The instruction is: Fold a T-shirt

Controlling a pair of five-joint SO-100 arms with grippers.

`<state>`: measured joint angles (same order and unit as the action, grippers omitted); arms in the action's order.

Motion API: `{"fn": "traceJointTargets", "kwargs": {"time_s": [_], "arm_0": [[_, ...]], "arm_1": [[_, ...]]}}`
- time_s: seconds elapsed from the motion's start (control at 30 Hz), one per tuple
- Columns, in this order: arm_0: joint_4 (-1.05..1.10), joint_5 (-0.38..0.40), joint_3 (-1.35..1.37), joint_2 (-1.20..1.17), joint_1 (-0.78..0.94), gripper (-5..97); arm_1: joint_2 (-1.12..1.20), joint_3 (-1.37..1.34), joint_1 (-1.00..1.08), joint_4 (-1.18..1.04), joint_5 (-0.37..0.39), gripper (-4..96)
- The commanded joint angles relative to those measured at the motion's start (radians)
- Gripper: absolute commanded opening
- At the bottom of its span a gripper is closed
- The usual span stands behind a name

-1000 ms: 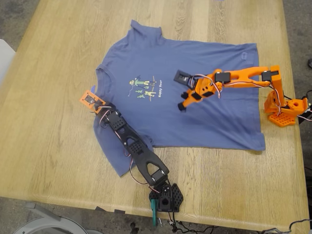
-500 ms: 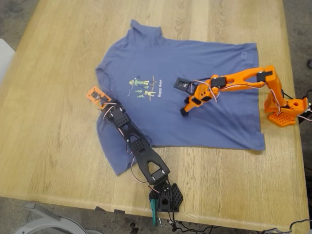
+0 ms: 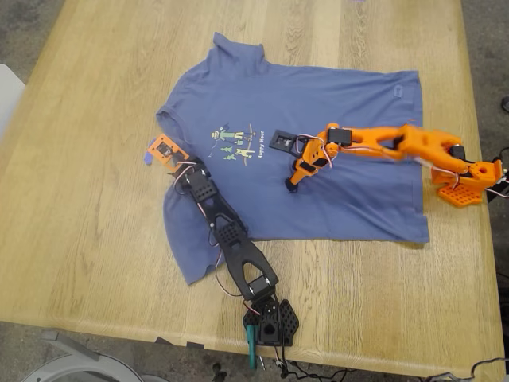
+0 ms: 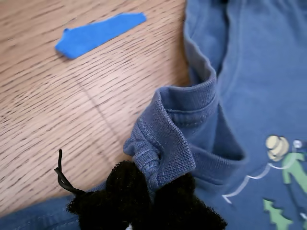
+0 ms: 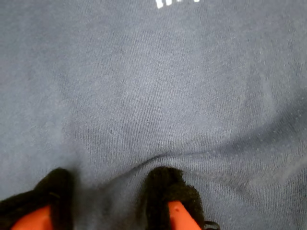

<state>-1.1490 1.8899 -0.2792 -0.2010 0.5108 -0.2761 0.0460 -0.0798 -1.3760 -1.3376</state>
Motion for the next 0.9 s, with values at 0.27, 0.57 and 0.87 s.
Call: {"fn": "traceJointTargets", "kwargs": {"time_s": [0.27, 0.57, 0.87], "arm_0": [[-0.058, 0.009, -0.058, -0.305, -0.071, 0], [-0.104, 0.011, -0.058, -0.371, -0.12, 0], [-0.163, 0.017, -0.061, -0.479, -0.25, 0]], "arm_1": [[0.135, 0.058, -0.063, 0.21, 0.011, 23.3], [0.16, -0.037, -0.101, 0.273, 0.003, 10.7], [0.207, 0.084, -0.037, 0.178, 0.002, 0.2]]}}
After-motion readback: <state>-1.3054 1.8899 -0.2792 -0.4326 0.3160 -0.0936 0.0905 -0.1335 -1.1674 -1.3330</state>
